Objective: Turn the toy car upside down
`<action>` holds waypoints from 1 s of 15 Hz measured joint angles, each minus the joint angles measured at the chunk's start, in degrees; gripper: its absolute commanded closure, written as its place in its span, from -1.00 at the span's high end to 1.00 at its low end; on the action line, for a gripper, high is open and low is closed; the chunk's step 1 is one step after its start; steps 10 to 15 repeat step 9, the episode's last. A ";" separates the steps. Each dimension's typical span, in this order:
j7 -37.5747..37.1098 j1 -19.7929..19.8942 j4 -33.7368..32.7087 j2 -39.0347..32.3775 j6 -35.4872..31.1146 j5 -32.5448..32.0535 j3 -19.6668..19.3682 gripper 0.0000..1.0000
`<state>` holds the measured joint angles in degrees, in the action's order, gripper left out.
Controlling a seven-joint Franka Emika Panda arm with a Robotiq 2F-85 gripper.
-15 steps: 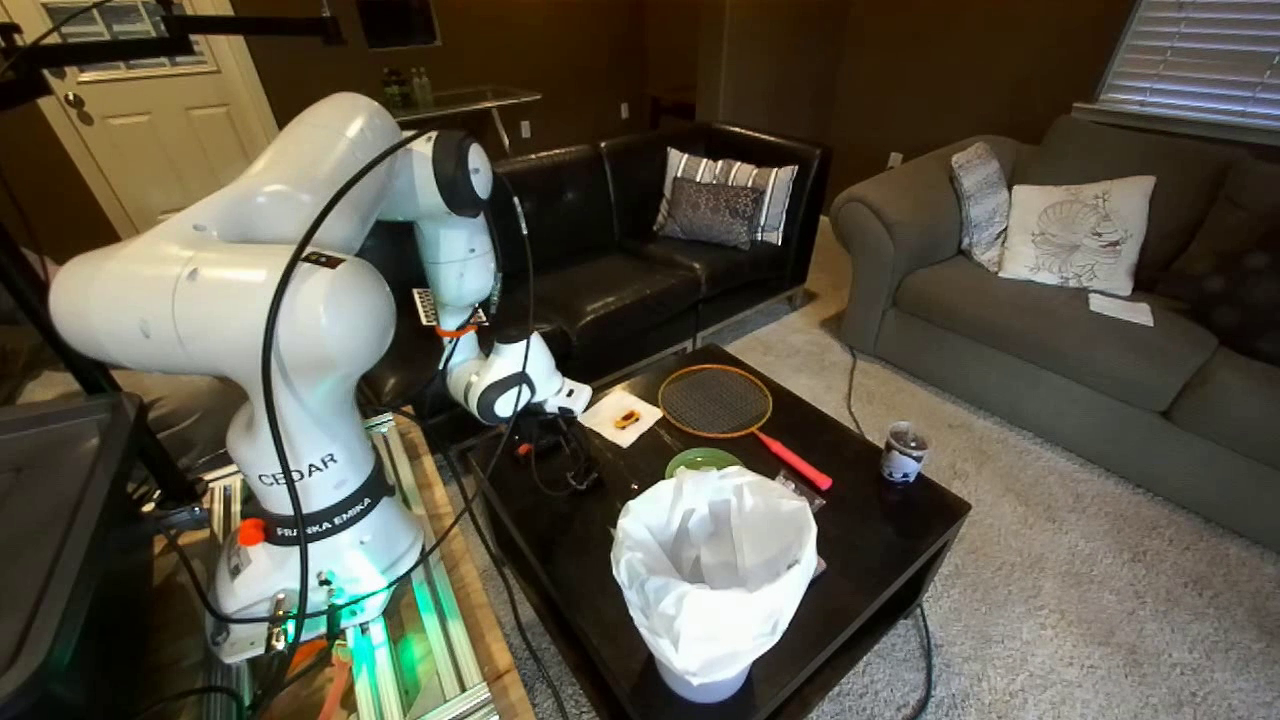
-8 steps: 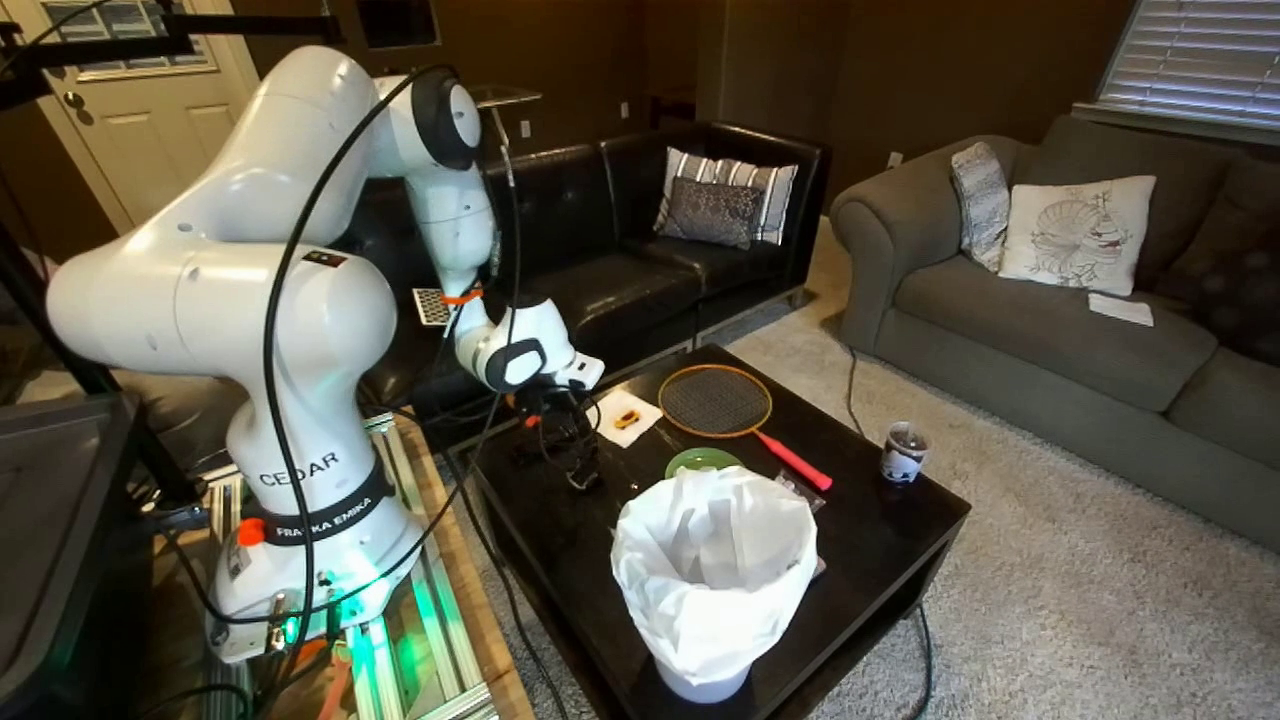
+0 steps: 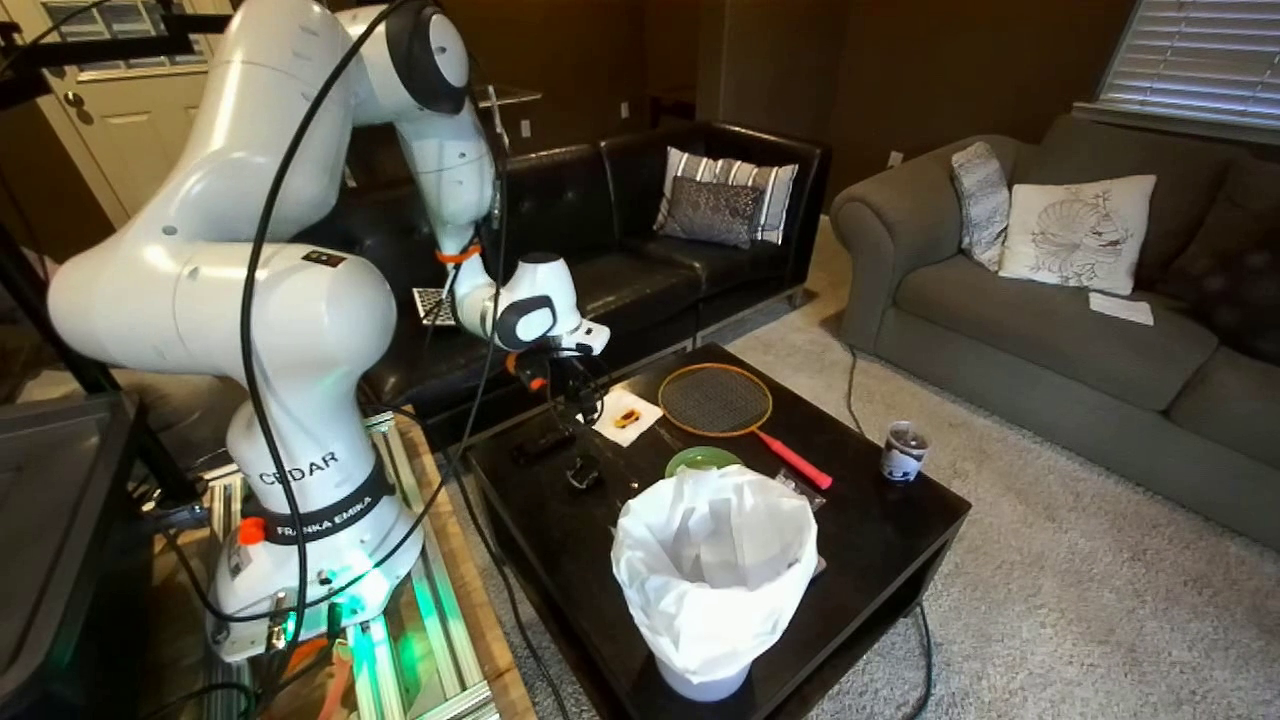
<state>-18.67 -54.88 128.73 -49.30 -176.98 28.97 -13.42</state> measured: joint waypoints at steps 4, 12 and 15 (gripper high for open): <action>-0.95 2.50 1.36 4.60 4.47 -5.09 0.65 1.00; -1.40 7.20 1.81 8.03 7.83 -8.16 3.44 1.00; -1.40 7.20 1.81 8.03 7.83 -8.16 3.44 1.00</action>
